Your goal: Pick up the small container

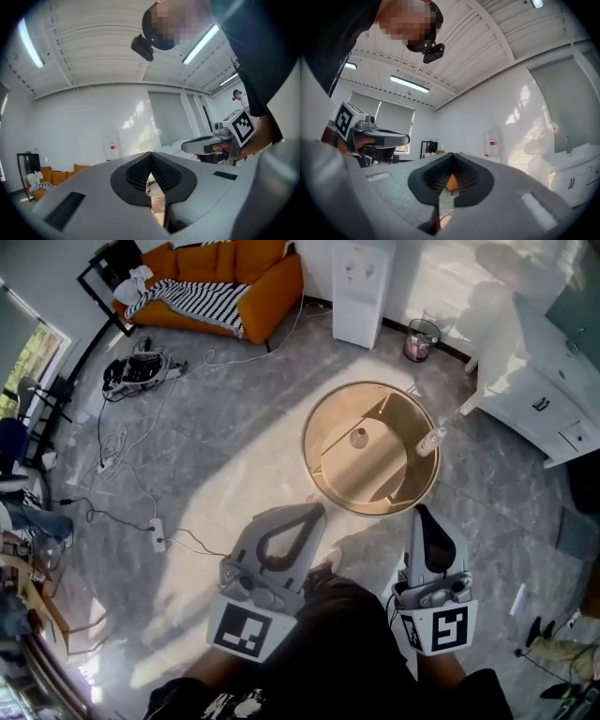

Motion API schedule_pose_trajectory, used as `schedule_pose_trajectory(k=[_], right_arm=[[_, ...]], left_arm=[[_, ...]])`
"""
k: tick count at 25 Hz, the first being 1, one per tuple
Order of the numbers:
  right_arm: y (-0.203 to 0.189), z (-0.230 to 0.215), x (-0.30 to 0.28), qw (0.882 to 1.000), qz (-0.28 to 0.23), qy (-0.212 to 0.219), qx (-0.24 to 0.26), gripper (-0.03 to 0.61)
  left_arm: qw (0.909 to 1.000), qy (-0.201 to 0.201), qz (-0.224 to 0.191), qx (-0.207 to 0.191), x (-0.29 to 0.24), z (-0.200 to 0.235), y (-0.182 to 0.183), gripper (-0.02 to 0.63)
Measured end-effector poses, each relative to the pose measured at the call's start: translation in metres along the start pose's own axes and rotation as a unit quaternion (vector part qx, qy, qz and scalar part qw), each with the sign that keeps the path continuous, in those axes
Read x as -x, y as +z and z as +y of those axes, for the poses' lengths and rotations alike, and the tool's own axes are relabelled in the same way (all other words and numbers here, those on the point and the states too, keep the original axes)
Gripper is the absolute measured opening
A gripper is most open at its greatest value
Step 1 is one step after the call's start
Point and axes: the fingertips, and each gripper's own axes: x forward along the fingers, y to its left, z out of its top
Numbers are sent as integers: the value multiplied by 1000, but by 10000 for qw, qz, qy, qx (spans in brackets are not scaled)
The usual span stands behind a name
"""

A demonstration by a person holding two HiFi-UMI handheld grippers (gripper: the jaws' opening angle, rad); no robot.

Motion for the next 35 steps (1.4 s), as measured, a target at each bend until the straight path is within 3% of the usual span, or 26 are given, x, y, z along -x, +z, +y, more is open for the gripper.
schedule_pose_trajectory(k=[14,35], right_arm=[[-15,-80,18,9904,247,-1354,112,-5],[-17,-150,-88,9616,407,-2704,259,-5]], left_arm=[[9946,-996,-177,225,-83,-6,-12,3],[9718,-2265,-630,186,-234,80,-18,3]])
